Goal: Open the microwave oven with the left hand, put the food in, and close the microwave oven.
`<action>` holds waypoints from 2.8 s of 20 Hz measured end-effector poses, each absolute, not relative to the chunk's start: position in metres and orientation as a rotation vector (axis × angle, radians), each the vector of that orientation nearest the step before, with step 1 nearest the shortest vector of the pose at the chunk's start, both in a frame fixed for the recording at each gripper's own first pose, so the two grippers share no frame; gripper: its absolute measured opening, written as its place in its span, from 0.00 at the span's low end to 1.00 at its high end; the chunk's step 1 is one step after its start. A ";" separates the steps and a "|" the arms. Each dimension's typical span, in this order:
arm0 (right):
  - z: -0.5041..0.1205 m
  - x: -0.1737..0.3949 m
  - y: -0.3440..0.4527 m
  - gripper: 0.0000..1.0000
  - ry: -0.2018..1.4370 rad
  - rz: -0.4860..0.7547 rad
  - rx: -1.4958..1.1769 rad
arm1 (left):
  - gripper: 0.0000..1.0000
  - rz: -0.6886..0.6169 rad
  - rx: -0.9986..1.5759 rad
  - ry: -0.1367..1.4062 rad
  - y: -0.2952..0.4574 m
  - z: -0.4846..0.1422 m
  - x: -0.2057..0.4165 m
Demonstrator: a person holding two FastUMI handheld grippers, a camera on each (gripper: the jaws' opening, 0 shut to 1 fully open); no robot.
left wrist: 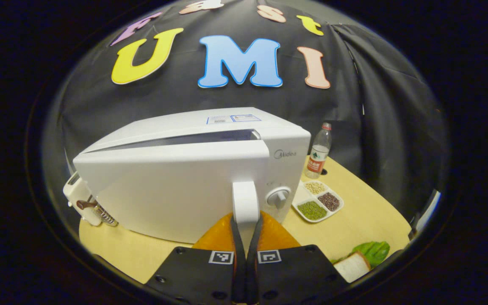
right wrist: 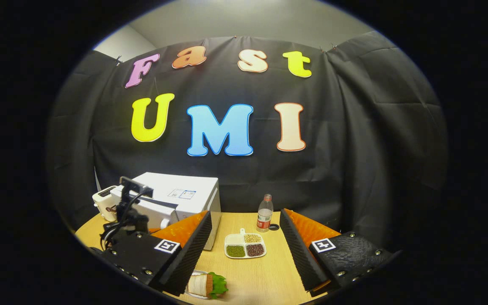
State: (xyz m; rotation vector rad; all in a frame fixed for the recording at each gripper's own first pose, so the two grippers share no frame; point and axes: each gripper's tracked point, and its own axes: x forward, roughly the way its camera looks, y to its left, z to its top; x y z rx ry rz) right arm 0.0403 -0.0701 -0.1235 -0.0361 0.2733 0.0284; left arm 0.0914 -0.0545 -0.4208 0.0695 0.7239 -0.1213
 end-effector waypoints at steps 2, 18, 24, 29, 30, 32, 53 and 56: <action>-0.125 0.036 -0.064 0.97 0.276 0.031 -0.020 | 0.06 -0.143 0.055 0.741 -0.047 -0.415 0.062; -0.120 -0.026 0.010 0.97 0.248 0.036 -0.020 | 0.06 -0.311 0.081 0.794 0.063 -0.373 -0.101; -0.122 -0.039 0.023 0.97 0.256 0.007 -0.024 | 0.07 -0.345 0.115 0.818 0.123 -0.363 -0.140; -0.120 -0.040 0.041 0.97 0.252 0.018 -0.041 | 0.07 -0.269 0.099 0.812 0.188 -0.354 -0.161; -0.122 -0.041 0.043 0.97 0.256 0.017 -0.043 | 0.07 -0.259 0.089 0.806 0.197 -0.353 -0.165; -0.121 -0.041 0.048 0.97 0.253 0.007 -0.057 | 0.07 -0.263 0.073 0.804 0.213 -0.352 -0.170; -0.166 -0.026 0.062 0.96 0.372 0.067 -0.154 | 0.19 -0.096 0.056 0.758 0.324 -0.332 -0.197; -0.185 -0.025 0.048 0.96 0.413 0.070 -0.142 | 0.16 -0.013 0.065 0.702 0.337 -0.293 -0.209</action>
